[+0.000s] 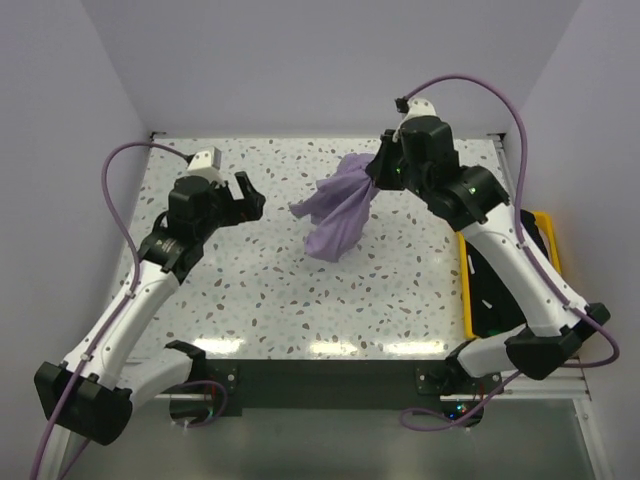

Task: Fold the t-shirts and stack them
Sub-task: Move the tshirt to the center of the board, then flatten the tshirt out

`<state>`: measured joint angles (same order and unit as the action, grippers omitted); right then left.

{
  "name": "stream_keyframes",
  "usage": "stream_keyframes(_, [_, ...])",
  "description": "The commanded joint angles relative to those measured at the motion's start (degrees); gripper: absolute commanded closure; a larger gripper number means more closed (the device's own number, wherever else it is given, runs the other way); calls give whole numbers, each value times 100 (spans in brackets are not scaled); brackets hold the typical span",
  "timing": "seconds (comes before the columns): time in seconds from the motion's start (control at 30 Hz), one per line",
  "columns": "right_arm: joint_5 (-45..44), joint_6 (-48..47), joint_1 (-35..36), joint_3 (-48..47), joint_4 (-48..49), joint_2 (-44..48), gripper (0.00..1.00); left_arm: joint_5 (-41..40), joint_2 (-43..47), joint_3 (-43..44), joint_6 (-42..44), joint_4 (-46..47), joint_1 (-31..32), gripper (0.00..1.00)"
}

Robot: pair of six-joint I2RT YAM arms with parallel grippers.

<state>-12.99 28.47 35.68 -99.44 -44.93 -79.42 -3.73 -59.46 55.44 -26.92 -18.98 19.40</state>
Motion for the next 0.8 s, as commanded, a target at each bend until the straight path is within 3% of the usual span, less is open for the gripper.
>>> stream_keyframes(0.0, [-431, -412, -79, -261, 28, -302, 100, -278, -12, 187, -217, -88, -41, 1])
stream_keyframes(0.1, [84, -421, -561, -50, 89, -732, 82, -173, -144, 47, -357, -88, -41, 2])
stream_keyframes(0.13, [165, -395, -867, 133, 133, -820, 70, -77, -197, -6, -393, -18, -41, 2])
stream_keyframes(0.23, [26, -298, -1160, 539, 195, -1041, 47, 204, -338, -235, -525, 114, -41, 4])
stream_keyframes(0.3, [129, -254, -1142, 960, 317, -927, 40, 311, -451, -428, -604, 202, -41, 6])
stream_keyframes(0.57, [121, 597, -45, 3532, 1450, -110, 41, 847, -1014, -1061, -1148, 843, -33, 20])
stream_keyframes(0.77, [-53, 1143, 694, 4187, 2216, -424, 48, 882, -1770, -1062, -1334, 1089, -24, 28])
